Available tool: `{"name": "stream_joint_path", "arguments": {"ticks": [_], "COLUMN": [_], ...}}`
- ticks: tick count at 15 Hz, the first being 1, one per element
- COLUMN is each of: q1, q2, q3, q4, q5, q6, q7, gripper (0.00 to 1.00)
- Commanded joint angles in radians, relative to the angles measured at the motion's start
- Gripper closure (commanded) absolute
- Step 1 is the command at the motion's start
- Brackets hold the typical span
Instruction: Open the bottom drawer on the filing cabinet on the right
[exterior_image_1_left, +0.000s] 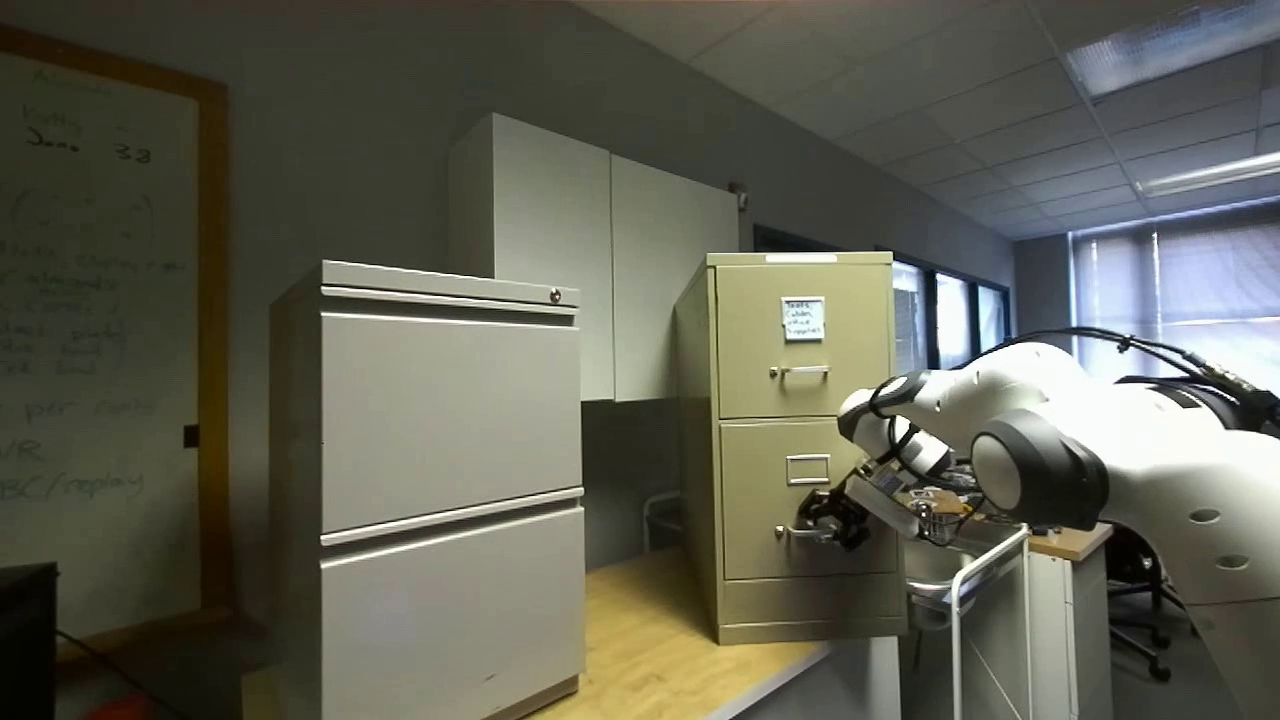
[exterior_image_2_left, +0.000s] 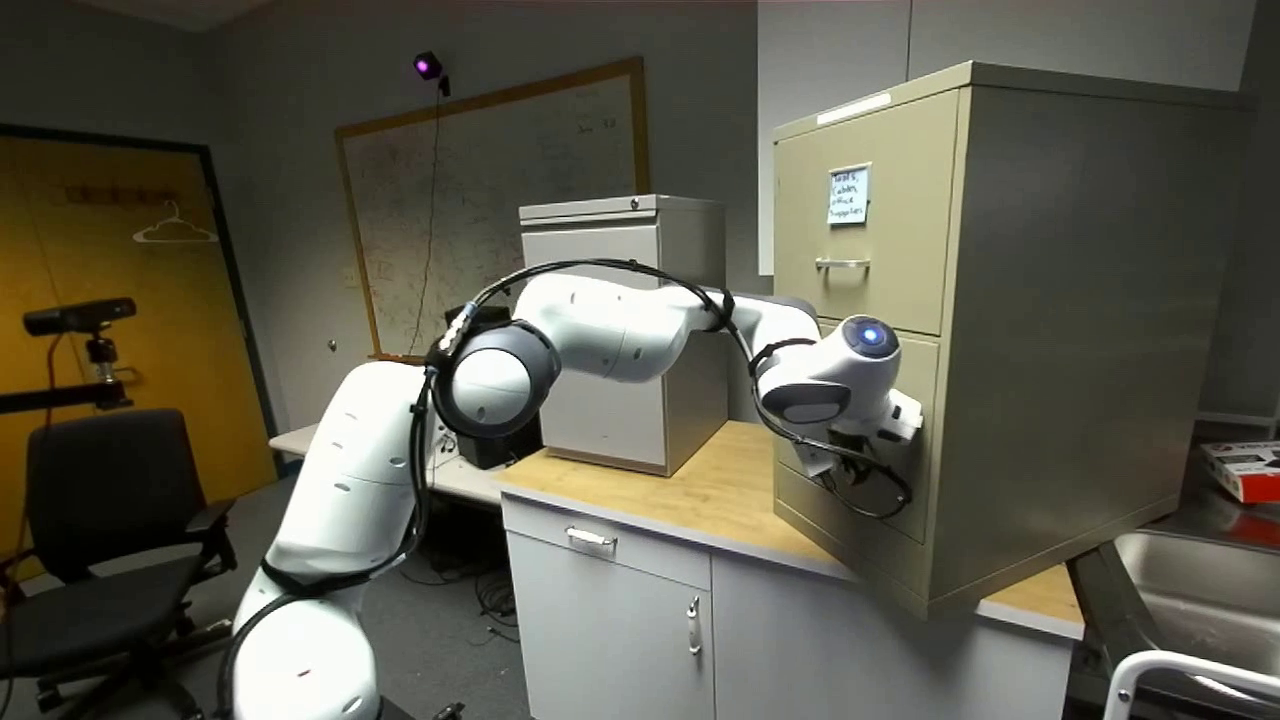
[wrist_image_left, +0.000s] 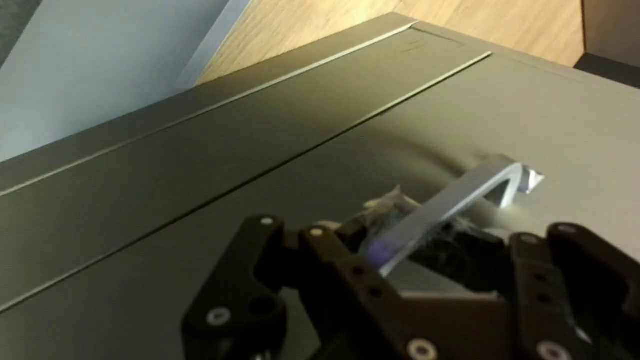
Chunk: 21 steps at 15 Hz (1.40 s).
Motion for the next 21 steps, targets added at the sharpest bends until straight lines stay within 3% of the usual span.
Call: {"name": "stream_joint_path", "arguments": {"ticks": [1,2,7,14,21], "q1": [0.093,0.042,-0.003,0.004,0.011], "q2": [-0.126,-0.143,-0.205,-0.315,-0.462], "q3": [-0.002,0.074,0.141,0.143,0.139], "q4": [-0.221,-0.241,-0.350,-0.514,-0.701], "q5": [-0.111,-0.154,-0.152,-0.249,-0.219], "q6": [0.035,0.076,0.163,0.225,0.215], "q7": [-0.058,-0.048,-0.065,-0.068,-0.142], "gripper": [0.92,0.93,0.93,0.93,0.93]}}
